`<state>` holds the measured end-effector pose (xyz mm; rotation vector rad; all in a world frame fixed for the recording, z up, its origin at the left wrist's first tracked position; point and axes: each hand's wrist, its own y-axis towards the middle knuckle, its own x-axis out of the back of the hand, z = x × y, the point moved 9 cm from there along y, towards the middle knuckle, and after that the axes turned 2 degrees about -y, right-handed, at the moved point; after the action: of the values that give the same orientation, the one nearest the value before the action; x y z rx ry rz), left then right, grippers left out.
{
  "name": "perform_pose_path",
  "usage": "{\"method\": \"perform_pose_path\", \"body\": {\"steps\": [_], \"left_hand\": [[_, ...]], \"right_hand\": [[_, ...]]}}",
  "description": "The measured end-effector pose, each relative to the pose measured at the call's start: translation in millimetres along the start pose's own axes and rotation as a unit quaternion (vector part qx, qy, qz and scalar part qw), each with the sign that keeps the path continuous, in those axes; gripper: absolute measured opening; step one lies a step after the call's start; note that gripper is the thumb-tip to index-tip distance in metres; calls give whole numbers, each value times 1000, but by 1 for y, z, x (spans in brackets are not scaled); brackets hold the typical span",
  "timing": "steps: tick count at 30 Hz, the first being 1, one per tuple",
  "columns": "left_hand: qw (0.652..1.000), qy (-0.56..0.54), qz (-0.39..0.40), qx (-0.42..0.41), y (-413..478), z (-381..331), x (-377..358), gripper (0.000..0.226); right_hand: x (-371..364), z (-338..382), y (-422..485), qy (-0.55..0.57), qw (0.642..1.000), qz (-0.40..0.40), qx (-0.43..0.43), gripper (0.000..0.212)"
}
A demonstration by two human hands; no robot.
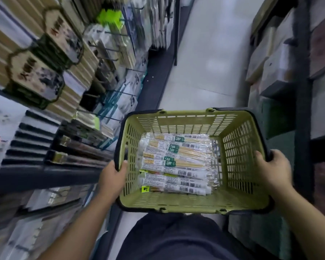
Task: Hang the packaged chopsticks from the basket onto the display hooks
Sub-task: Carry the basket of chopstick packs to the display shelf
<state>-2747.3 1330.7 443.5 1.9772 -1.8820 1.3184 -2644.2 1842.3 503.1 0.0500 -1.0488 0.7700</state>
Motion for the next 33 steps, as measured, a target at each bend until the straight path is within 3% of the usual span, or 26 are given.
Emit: {"method": "perform_pose_path", "body": {"steps": [13,19,28,33], "left_hand": [[996,-61,-24,65,86,-59,-18,26],[983,-96,-101,122,113,-59,-31,26],[920,-123,-235,290,100,-63,-70,28],[865,-178,-280,377,73,-42,-114,29]], "right_hand": [[-36,172,172,-13,990,86,108,15],[-104,239,249,-63,974,123,179,23],[-226,347,332,-147,914,219,309,25],[-287,368,343,-176,876,278,353,30]]}}
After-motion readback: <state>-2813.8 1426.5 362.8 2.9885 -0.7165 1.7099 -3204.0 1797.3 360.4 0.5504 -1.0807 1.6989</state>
